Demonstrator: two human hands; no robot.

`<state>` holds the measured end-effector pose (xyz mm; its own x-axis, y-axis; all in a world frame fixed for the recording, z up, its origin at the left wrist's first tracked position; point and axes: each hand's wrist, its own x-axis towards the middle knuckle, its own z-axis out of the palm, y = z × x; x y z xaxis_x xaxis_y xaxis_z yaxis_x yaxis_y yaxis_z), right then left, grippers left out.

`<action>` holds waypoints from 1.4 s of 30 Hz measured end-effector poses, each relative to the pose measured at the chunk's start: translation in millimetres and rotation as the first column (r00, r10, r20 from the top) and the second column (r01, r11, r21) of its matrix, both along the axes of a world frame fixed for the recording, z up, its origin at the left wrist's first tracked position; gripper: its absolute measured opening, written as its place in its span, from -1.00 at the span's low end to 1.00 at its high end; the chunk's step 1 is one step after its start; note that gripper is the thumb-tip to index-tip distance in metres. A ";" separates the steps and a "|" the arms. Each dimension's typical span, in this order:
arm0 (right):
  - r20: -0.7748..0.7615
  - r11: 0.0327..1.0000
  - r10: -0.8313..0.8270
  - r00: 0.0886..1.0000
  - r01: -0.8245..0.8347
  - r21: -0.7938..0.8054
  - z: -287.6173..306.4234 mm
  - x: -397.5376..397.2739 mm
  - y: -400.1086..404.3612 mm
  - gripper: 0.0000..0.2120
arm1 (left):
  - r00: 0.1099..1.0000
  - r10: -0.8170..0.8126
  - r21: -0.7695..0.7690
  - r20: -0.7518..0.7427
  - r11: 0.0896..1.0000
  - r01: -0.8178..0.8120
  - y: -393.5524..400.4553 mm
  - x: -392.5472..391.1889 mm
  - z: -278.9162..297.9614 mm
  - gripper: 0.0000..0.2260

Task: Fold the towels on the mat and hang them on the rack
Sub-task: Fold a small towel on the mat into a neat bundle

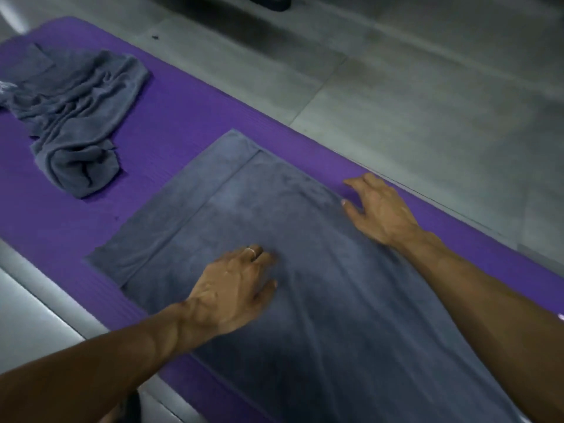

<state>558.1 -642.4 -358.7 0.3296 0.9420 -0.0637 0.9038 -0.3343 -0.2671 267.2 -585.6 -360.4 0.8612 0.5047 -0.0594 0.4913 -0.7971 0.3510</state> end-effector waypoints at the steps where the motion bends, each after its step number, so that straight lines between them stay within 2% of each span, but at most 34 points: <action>1: 0.006 1.000 -0.012 1.000 0.012 0.012 -0.3 7.9 -19.9 -0.56 | 0.999 -0.044 0.018 0.007 0.999 0.044 -15.2 10.2 1.9 -0.72; 6: 0.059 0.995 -0.102 0.993 0.101 0.027 -7.6 42.8 -135.3 -0.58 | 0.983 -0.180 0.020 0.041 0.984 0.179 -114.3 66.1 -15.8 -0.70; 10: 0.067 0.971 -0.235 0.970 0.237 -0.023 -8.1 65.1 -248.4 -0.57 | 0.943 -0.331 -0.017 0.033 0.943 0.331 -211.7 108.4 -28.7 -0.70; 13: 0.091 0.923 -0.371 0.924 0.378 -0.079 -7.4 82.9 -335.7 -0.60 | 0.903 -0.429 -0.110 -0.018 0.898 0.425 -281.0 140.2 -23.2 -0.70; 18: 0.074 0.822 -0.555 0.829 0.560 -0.107 -13.7 110.0 -461.2 -0.66 | 0.853 -0.518 -0.151 0.072 0.839 0.522 -370.8 190.0 -37.6 -0.68; 21: 0.020 0.781 -0.615 0.788 0.613 -0.120 -25.2 118.8 -511.3 -0.58 | 0.825 -0.565 -0.163 0.012 0.813 0.559 -409.4 213.3 -49.9 -0.60; 26: -0.107 0.776 -0.624 0.774 0.598 -0.203 -49.8 114.0 -546.1 -0.44 | 0.679 -0.731 -0.074 -0.063 0.682 0.728 -452.6 235.1 -66.6 -0.57; 31: -0.052 0.740 -0.666 0.744 0.651 -0.167 -62.3 109.2 -546.3 -0.43 | 0.613 -0.767 -0.042 -0.191 0.630 0.776 -464.4 251.2 -69.7 -0.41; 34: -0.046 0.723 -0.684 0.728 0.669 -0.171 -64.5 109.5 -546.3 -0.41 | 0.586 -0.784 -0.096 -0.206 0.612 0.785 -468.2 259.7 -61.3 -0.48; 37: -0.061 0.714 -0.695 0.716 0.679 -0.172 -64.7 109.8 -543.0 -0.38 | 0.594 -0.795 -0.118 -0.126 0.606 0.786 -467.0 261.8 -51.1 -0.75; 39: -0.061 0.717 -0.694 0.717 0.682 -0.143 -64.5 107.8 -540.5 -0.34 | 0.659 -0.751 -0.199 -0.029 0.651 0.733 -463.5 257.1 -47.9 -0.88; 42: -0.076 0.773 -0.634 0.769 0.631 -0.063 -66.9 98.5 -529.1 -0.31 | 0.801 -0.593 -0.328 0.085 0.742 0.584 -457.5 243.5 -46.5 -0.71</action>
<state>656.6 -1171.5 -425.6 0.8418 0.5193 -0.1474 0.4581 -0.8317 -0.3138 510.8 -1043.1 -406.9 0.9767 -0.1544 -0.1487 -0.0258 -0.7735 0.6333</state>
